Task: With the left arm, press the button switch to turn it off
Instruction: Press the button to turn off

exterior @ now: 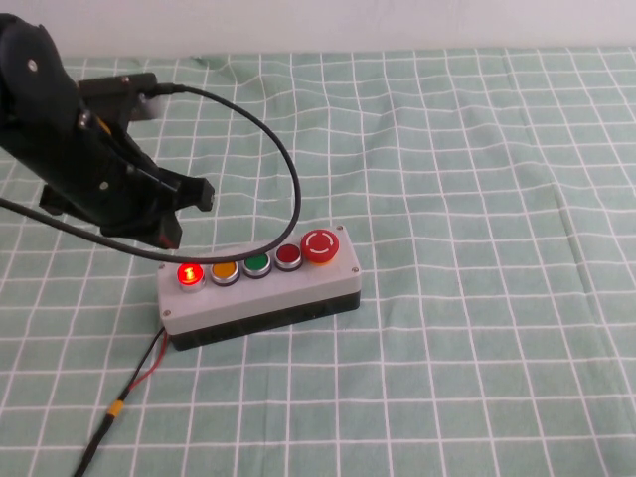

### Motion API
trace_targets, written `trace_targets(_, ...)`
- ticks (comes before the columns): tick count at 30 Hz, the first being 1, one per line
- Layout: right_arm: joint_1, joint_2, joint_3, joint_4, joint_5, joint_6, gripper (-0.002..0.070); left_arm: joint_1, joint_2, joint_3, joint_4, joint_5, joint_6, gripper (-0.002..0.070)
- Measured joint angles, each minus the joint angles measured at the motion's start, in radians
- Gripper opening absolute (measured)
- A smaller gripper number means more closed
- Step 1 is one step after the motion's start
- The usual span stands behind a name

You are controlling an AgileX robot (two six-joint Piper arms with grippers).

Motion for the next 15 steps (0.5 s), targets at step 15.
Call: trace_targets(15,0.0,0.0,0.0,0.0,0.0,0.0,-0.0016,0.0,0.157,-0.023,-0.037,0.006,0.016,-0.0003)
